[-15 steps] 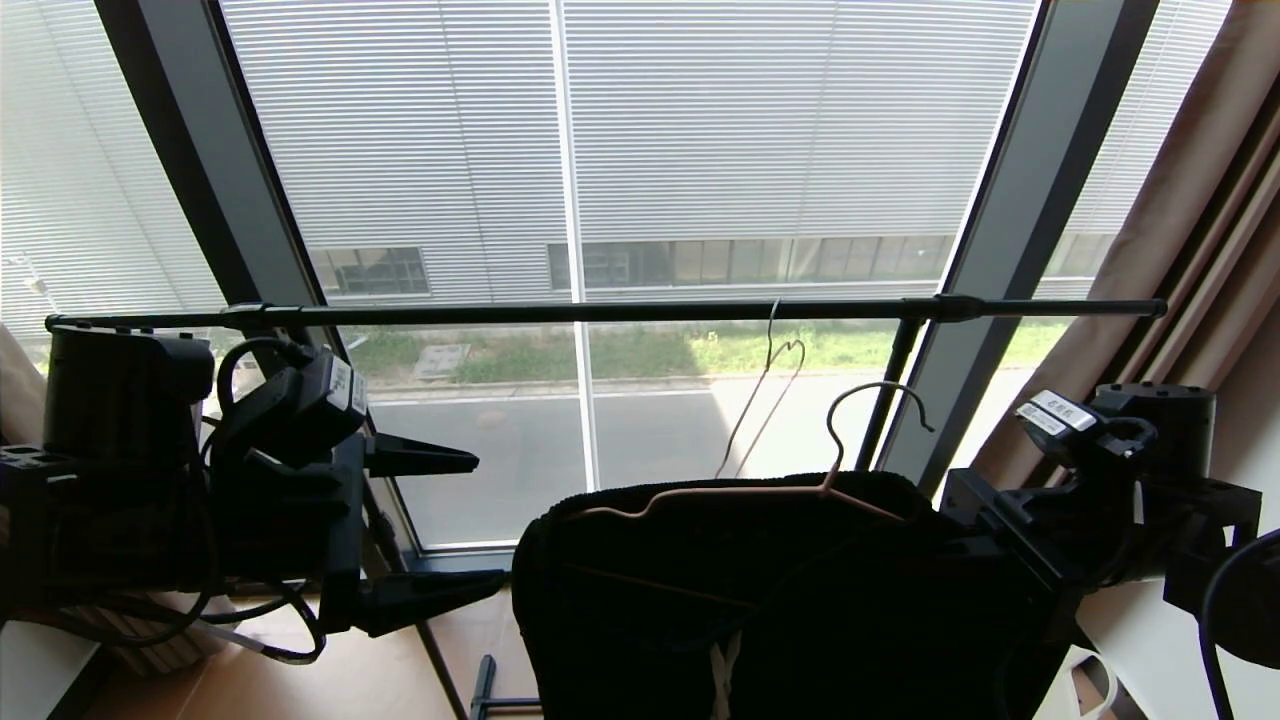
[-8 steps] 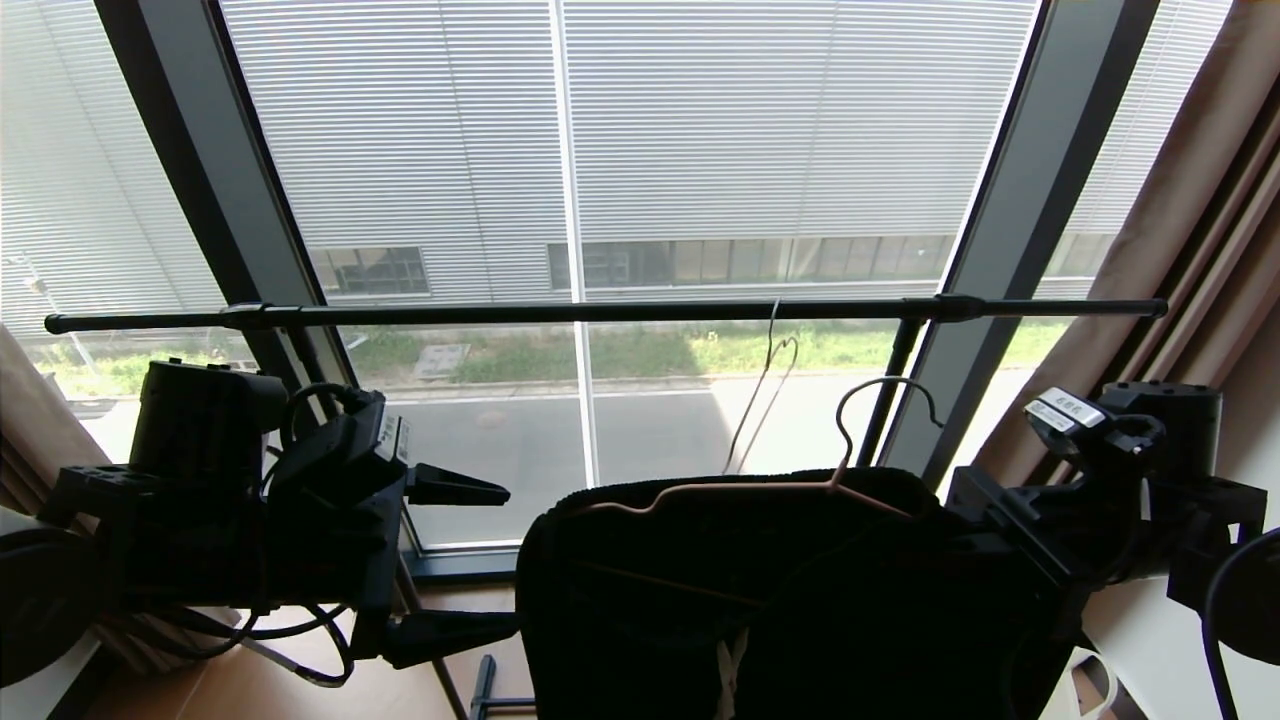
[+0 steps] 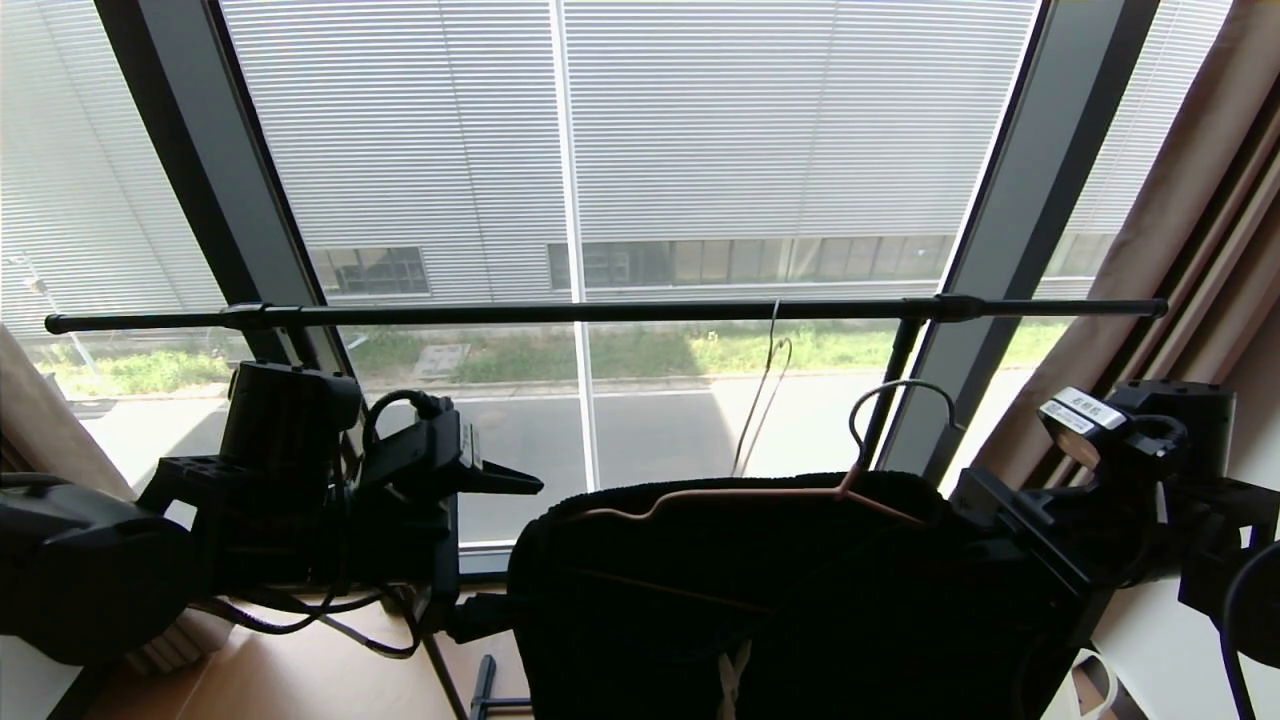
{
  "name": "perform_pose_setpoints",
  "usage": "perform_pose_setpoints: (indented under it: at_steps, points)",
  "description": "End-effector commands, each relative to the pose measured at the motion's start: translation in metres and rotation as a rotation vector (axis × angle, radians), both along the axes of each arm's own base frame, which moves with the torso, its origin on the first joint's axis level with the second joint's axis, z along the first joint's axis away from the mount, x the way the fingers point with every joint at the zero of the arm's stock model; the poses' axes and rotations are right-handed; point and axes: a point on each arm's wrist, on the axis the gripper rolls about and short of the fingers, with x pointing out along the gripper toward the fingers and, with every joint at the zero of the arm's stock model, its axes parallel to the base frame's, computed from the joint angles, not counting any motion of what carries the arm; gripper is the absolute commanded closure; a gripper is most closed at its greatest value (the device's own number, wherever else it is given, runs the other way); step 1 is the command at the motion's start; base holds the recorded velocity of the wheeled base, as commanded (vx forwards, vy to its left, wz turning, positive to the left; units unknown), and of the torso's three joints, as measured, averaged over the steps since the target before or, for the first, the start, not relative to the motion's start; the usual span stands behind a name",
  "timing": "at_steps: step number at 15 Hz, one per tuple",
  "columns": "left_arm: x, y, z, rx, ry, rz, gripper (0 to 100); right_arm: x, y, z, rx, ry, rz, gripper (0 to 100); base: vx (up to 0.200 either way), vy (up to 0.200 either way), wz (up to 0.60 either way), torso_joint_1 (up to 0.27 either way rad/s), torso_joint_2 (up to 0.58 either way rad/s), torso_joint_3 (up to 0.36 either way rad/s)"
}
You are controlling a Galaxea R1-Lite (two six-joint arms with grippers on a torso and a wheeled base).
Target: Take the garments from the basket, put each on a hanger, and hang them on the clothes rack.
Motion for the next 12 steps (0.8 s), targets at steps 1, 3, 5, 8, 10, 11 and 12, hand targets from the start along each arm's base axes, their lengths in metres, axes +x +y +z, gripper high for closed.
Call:
perform_pose_setpoints:
  at_steps: [1, 3, 5, 8, 10, 11, 12]
  points:
    - [0.007, -0.007, -0.001, 0.007, 0.001, -0.001, 0, -0.002, 0.000, 0.003, 0.002, -0.010, 0.004, 100, 0.000, 0.000, 0.00, 0.000, 0.00, 0.000]
    - [0.013, -0.012, 0.002, 0.012, -0.015, 0.011, 0, -0.004, 0.000, 0.001, 0.002, -0.005, 0.005, 100, 0.000, 0.000, 0.00, 0.000, 0.00, 0.000]
    - [0.014, -0.020, 0.010, -0.013, -0.006, 0.010, 0, -0.004, 0.001, 0.001, 0.001, -0.002, 0.007, 100, 0.000, 0.000, 0.00, 0.000, 0.00, 0.000]
    - [0.015, -0.030, 0.020, -0.046, 0.002, 0.005, 0, -0.004, 0.005, -0.001, 0.001, 0.002, 0.022, 100, 0.000, 0.000, 0.00, 0.000, 0.00, 0.000]
    - [0.014, -0.035, 0.021, -0.046, 0.002, -0.010, 0, -0.004, 0.005, -0.002, 0.000, 0.006, 0.024, 100, 0.000, 0.000, 0.00, 0.000, 0.00, 0.000]
    - [0.012, -0.037, 0.021, -0.043, -0.002, -0.010, 0, -0.004, 0.008, -0.002, 0.000, 0.007, 0.034, 100, 0.000, 0.000, 0.00, 0.000, 0.00, 0.000]
    - [0.012, -0.039, 0.022, -0.042, -0.001, -0.012, 0, -0.005, 0.009, -0.003, -0.002, 0.008, 0.036, 100, 0.000, 0.000, 0.00, 0.000, 0.00, 0.000]
